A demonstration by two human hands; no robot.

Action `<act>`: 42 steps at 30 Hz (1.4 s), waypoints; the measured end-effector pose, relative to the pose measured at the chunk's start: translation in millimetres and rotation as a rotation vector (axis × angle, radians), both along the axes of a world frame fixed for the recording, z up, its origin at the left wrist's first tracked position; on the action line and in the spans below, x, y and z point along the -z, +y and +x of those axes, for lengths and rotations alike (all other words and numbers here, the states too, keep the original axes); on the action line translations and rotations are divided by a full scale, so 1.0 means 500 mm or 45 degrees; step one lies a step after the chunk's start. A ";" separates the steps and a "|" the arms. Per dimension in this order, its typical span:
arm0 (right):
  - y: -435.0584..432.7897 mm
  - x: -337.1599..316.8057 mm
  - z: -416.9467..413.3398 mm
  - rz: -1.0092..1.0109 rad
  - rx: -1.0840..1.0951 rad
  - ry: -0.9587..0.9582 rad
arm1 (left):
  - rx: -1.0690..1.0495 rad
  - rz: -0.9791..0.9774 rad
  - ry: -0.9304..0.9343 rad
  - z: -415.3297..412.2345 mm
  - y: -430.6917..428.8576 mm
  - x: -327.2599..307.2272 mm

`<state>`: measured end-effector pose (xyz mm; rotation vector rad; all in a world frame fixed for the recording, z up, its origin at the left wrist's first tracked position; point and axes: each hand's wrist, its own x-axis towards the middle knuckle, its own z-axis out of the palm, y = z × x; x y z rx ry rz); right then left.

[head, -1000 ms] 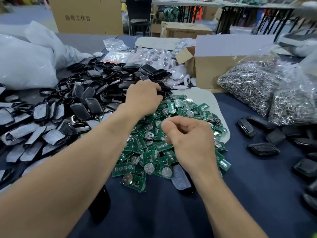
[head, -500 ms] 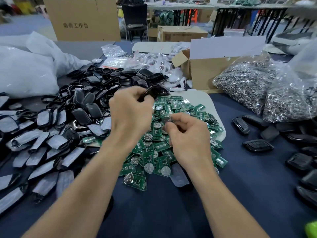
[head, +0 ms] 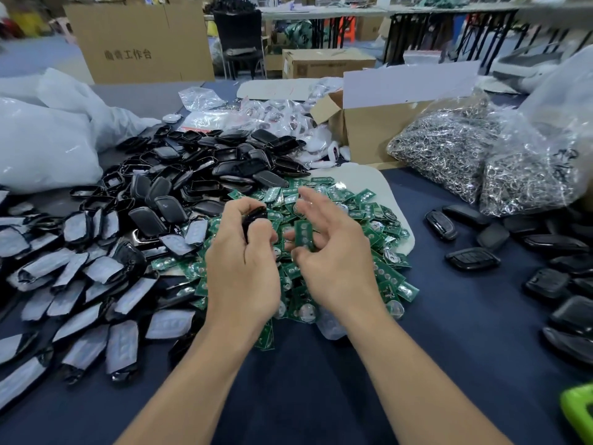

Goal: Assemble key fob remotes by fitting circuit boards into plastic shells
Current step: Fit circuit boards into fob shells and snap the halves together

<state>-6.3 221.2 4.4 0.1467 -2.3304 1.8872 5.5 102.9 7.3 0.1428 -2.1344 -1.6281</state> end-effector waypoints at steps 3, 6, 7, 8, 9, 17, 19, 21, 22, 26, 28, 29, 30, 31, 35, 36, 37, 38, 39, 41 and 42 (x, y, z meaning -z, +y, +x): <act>-0.005 -0.004 0.001 0.024 0.032 0.036 | 0.060 0.072 0.001 -0.007 0.004 -0.002; -0.003 -0.002 -0.005 -0.045 0.078 0.038 | 0.052 0.104 0.002 -0.016 0.001 0.000; 0.000 -0.002 -0.006 -0.074 0.084 0.018 | 0.030 0.120 0.005 -0.018 0.000 0.001; 0.002 -0.003 -0.008 -0.118 0.085 0.006 | 0.001 0.136 0.016 -0.020 -0.002 0.002; 0.004 -0.004 -0.010 -0.166 0.079 0.005 | -0.023 0.149 0.028 -0.021 -0.004 0.002; -0.003 -0.012 -0.008 -0.350 0.021 0.029 | -0.107 0.261 0.019 -0.031 -0.009 0.003; -0.011 -0.012 -0.004 -0.319 -0.006 0.018 | -0.090 0.340 -0.013 -0.031 -0.005 -0.003; -0.019 -0.012 0.003 -0.275 -0.021 -0.008 | -0.055 0.460 -0.056 -0.029 -0.004 -0.006; -0.022 -0.010 0.005 -0.268 -0.015 -0.024 | -0.018 0.525 -0.089 -0.028 -0.002 -0.007; -0.020 -0.007 0.003 -0.358 0.090 -0.094 | 0.133 0.776 -0.201 -0.020 0.001 -0.011; -0.015 -0.006 -0.001 -0.381 0.114 -0.106 | 0.224 0.875 -0.250 -0.018 -0.002 -0.014; -0.012 -0.006 -0.003 -0.385 0.124 -0.108 | 0.267 0.916 -0.270 -0.018 -0.004 -0.015; -0.011 -0.004 -0.005 -0.388 0.137 -0.109 | 0.307 0.951 -0.281 -0.019 -0.007 -0.016; -0.009 -0.003 -0.007 -0.392 0.151 -0.110 | 0.350 0.974 -0.288 -0.021 -0.010 -0.017; -0.003 -0.005 -0.013 -0.450 0.167 -0.132 | 0.539 0.956 -0.300 -0.024 -0.026 -0.026; -0.001 -0.007 -0.013 -0.496 0.146 -0.136 | 0.588 0.965 -0.302 -0.024 -0.032 -0.028; 0.002 -0.010 -0.014 -0.552 0.122 -0.139 | 0.632 0.979 -0.309 -0.024 -0.037 -0.030; 0.005 -0.014 -0.014 -0.610 0.097 -0.142 | 0.674 0.999 -0.319 -0.024 -0.043 -0.032; 0.007 -0.018 -0.014 -0.667 0.072 -0.152 | 0.711 1.025 -0.325 -0.024 -0.047 -0.033; 0.011 -0.026 -0.014 -0.782 0.026 -0.196 | 0.770 1.099 -0.318 -0.026 -0.052 -0.033; 0.013 -0.029 -0.014 -0.841 0.010 -0.223 | 0.795 1.136 -0.312 -0.027 -0.054 -0.032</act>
